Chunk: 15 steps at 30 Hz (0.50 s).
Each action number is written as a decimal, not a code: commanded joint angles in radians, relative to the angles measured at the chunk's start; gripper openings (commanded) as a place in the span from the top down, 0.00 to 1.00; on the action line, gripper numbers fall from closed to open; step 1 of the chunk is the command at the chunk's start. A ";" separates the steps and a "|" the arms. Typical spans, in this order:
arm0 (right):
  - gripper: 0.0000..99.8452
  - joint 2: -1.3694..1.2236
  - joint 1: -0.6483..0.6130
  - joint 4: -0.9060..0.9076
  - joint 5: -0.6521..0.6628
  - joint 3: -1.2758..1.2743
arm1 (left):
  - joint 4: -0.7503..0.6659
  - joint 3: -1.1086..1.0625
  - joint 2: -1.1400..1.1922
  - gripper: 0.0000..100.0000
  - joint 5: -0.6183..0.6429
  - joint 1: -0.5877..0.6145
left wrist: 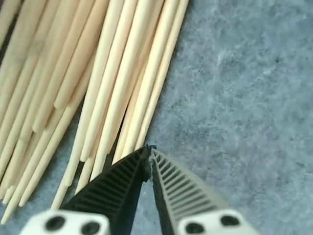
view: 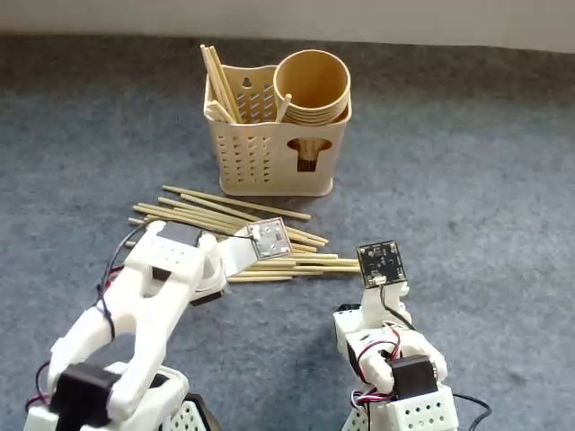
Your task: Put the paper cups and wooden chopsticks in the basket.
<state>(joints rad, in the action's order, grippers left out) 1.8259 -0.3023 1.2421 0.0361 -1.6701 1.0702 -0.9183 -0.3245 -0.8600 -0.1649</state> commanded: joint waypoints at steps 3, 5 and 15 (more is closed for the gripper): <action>0.99 0.010 -0.002 0.005 0.012 -0.113 | 0.064 0.035 -0.150 0.99 -0.003 -0.007; 0.99 0.010 -0.002 0.005 0.012 -0.113 | 0.068 0.035 -0.162 0.99 -0.003 -0.007; 0.99 0.010 -0.002 0.005 0.012 -0.113 | 0.092 0.033 -0.160 0.99 -0.003 -0.007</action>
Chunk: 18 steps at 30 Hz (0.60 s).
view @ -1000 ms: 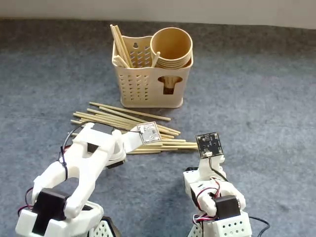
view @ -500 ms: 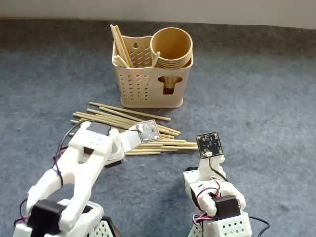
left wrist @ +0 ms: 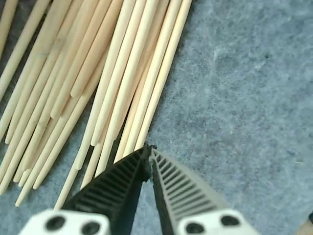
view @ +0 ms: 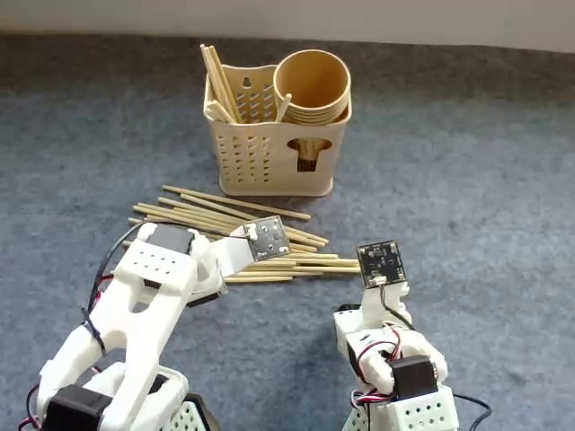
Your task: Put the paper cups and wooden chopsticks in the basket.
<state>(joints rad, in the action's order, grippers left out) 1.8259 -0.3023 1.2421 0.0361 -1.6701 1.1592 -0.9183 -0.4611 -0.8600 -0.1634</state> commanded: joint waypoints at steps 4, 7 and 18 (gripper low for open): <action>0.99 0.010 -0.002 0.005 0.012 -0.113 | -0.012 0.033 -0.024 0.99 -0.003 -0.015; 0.99 0.010 -0.002 0.005 0.012 -0.113 | -0.044 0.016 -0.022 0.99 -0.005 -0.013; 0.99 0.010 -0.002 0.005 0.012 -0.113 | -0.170 -0.048 -0.008 0.91 0.026 -0.012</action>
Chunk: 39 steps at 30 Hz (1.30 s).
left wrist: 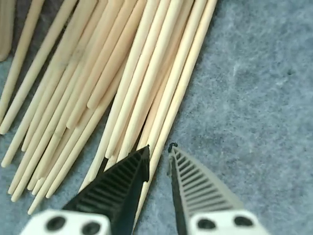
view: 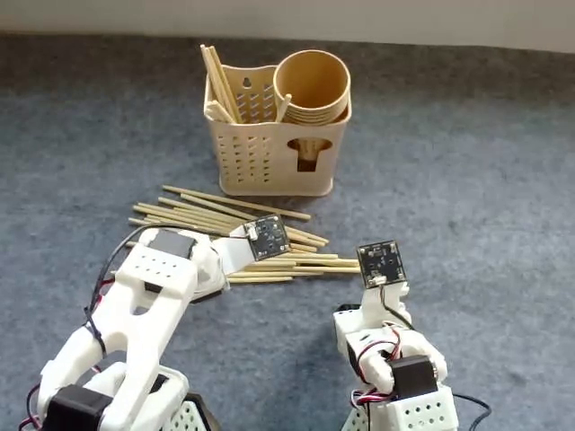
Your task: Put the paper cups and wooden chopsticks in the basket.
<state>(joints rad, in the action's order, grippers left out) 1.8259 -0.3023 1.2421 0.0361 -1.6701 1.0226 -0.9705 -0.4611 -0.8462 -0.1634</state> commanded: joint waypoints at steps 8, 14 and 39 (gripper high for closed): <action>0.99 0.010 -0.002 0.005 0.012 -0.113 | -0.071 0.111 0.263 0.94 0.015 -0.008; 0.99 0.010 -0.002 0.005 0.012 -0.113 | -0.068 0.194 0.366 0.96 0.018 -0.008; 0.99 0.010 -0.002 0.005 0.012 -0.113 | 0.092 0.165 0.364 0.97 0.015 -0.111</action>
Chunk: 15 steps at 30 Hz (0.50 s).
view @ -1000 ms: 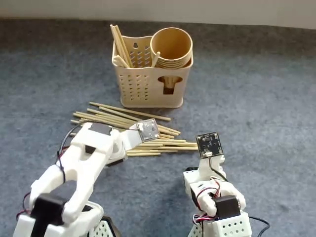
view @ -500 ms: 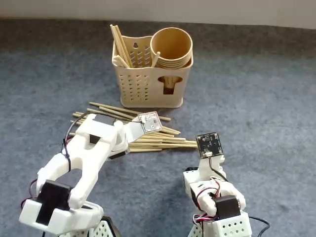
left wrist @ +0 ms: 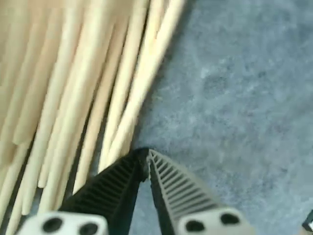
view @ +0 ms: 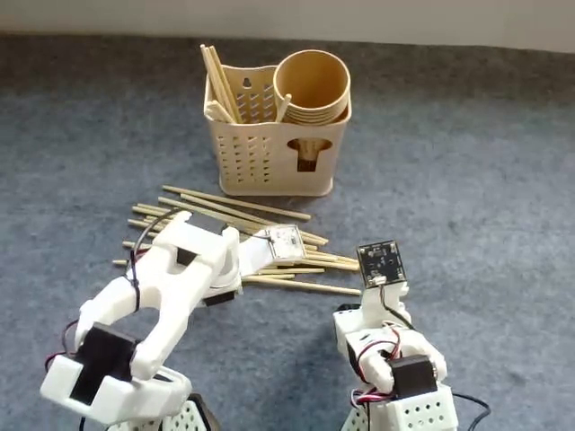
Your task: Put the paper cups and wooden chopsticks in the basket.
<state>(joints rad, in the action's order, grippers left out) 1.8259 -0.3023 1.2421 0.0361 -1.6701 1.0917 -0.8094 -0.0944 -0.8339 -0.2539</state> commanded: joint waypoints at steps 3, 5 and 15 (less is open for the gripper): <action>0.99 0.010 -0.002 0.005 0.012 -0.113 | 0.020 0.005 -0.001 0.96 0.005 -0.015; 0.99 0.010 -0.002 0.005 0.012 -0.113 | 0.021 0.012 -0.002 0.93 0.005 0.002; 0.99 0.010 -0.002 0.005 0.012 -0.113 | 0.232 0.079 -0.162 0.92 0.043 0.007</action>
<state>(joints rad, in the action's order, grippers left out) 1.8259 -0.3023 1.2421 0.0361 -1.6701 1.2436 -0.7741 -0.1189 -0.8309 -0.2539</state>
